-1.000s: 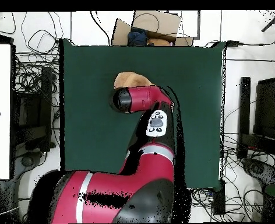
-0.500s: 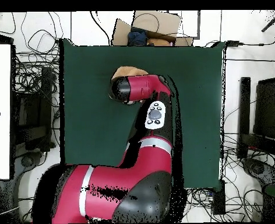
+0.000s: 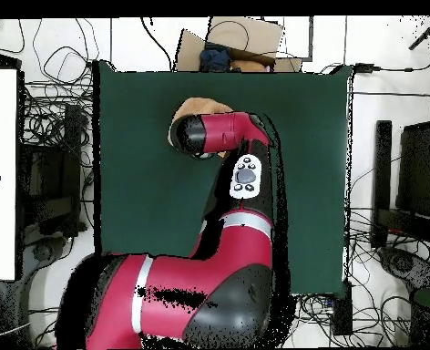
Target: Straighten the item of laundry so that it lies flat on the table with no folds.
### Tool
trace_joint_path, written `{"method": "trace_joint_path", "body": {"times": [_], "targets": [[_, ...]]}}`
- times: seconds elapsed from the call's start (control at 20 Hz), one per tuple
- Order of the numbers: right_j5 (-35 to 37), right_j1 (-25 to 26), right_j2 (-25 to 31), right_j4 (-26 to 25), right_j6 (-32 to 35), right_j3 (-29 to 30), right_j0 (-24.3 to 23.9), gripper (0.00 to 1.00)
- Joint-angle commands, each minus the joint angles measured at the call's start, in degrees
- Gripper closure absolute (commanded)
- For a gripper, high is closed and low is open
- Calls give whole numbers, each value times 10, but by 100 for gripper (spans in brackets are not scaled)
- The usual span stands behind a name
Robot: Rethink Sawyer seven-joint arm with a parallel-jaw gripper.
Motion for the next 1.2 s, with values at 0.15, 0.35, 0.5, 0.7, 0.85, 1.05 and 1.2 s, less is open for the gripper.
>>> {"method": "trace_joint_path", "body": {"times": [0.15,0.35,0.5,0.7,0.85,1.05,1.2], "targets": [[7,-18,131,-22,-139,58,-51,0],[-9,-39,144,-50,-167,91,-71,0],[-65,-61,133,-89,-156,127,-70,0],[-86,-94,137,-112,-144,182,-77,0],[-85,-93,136,-124,-130,174,-61,0],[-97,-88,129,-144,-114,163,-55,0],[-96,-86,131,-150,-107,160,-56,0]]}}
